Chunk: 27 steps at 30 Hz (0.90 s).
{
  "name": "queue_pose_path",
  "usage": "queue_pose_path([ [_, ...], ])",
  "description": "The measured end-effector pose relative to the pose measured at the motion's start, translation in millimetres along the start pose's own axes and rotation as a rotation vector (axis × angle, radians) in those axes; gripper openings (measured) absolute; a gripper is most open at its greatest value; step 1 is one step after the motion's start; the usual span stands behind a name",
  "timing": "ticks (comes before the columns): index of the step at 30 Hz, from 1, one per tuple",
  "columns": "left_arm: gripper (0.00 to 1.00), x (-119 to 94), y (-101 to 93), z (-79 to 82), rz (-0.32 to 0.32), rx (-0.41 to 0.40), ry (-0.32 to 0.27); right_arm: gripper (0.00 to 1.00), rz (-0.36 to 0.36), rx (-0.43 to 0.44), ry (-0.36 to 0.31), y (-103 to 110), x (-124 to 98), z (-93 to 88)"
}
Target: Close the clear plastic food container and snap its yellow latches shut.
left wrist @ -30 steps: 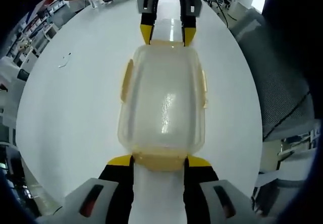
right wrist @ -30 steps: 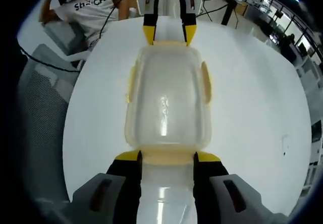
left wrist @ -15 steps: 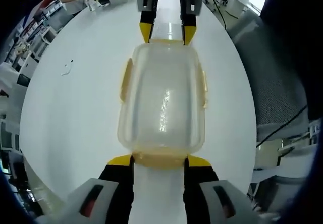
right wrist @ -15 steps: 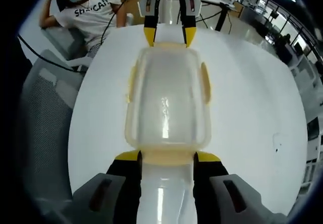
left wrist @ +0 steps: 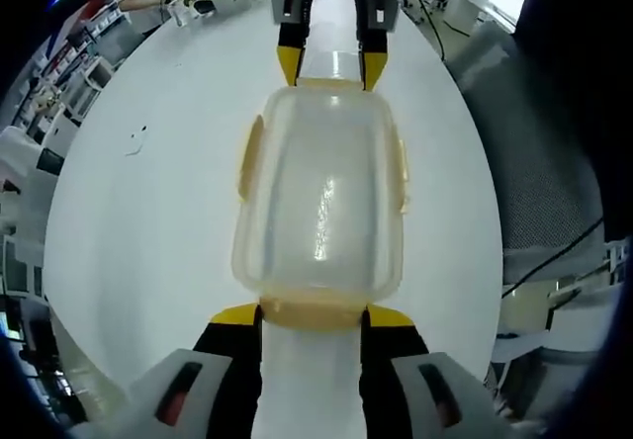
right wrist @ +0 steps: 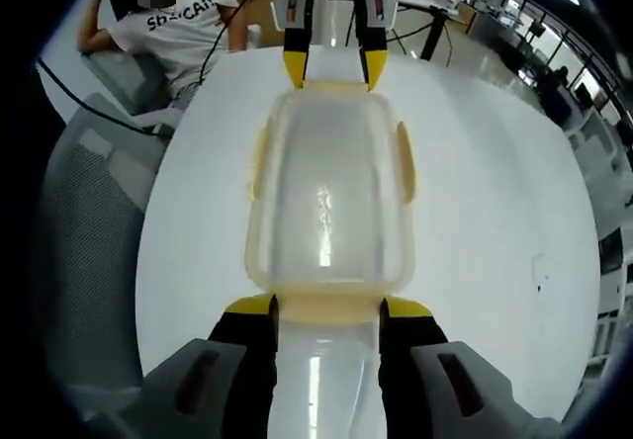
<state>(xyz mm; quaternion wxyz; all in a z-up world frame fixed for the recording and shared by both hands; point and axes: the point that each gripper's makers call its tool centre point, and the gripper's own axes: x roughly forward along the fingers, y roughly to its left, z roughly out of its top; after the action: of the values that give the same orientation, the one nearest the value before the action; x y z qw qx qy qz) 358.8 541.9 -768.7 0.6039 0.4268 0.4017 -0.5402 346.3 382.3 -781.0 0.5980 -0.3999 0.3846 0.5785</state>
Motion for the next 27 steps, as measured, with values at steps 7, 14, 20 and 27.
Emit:
queue_pose_path([
  [7,0.33,0.9,4.6,8.7,0.008,0.001,-0.021,0.37,-0.009,0.012,-0.001,-2.4,-6.5,-7.2],
  [14,0.33,7.2,4.7,25.5,0.003,0.01,-0.047,0.37,-0.014,0.035,-0.008,-0.5,-12.3,-23.6],
  [20,0.33,13.4,2.0,38.1,-0.013,0.016,-0.065,0.37,-0.002,0.052,0.008,3.7,-17.2,-35.9],
  [27,0.33,18.3,3.9,51.7,-0.015,0.031,-0.086,0.37,-0.015,0.064,0.004,3.6,-25.3,-49.8],
])
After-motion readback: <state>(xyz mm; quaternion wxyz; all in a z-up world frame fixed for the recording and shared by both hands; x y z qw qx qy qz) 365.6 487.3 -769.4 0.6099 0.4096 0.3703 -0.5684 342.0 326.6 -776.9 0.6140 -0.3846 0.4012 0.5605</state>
